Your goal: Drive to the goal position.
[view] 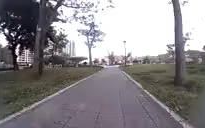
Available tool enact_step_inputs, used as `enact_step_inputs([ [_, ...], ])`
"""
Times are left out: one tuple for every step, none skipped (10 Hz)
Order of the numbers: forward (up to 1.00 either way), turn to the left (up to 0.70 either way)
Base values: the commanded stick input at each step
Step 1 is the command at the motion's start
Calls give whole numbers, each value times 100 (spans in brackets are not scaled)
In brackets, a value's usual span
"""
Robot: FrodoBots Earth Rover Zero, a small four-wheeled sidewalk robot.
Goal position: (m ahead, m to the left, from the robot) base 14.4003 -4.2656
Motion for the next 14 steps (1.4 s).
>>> enact_step_inputs([
  [100,-32],
  [100,-15],
  [100,0],
  [100,0],
  [100,0],
  [100,0],
  [100,0],
  [100,-28],
  [100,-24],
  [100,-1],
  [100,0],
  [100,0],
  [100,0],
  [100,0],
])
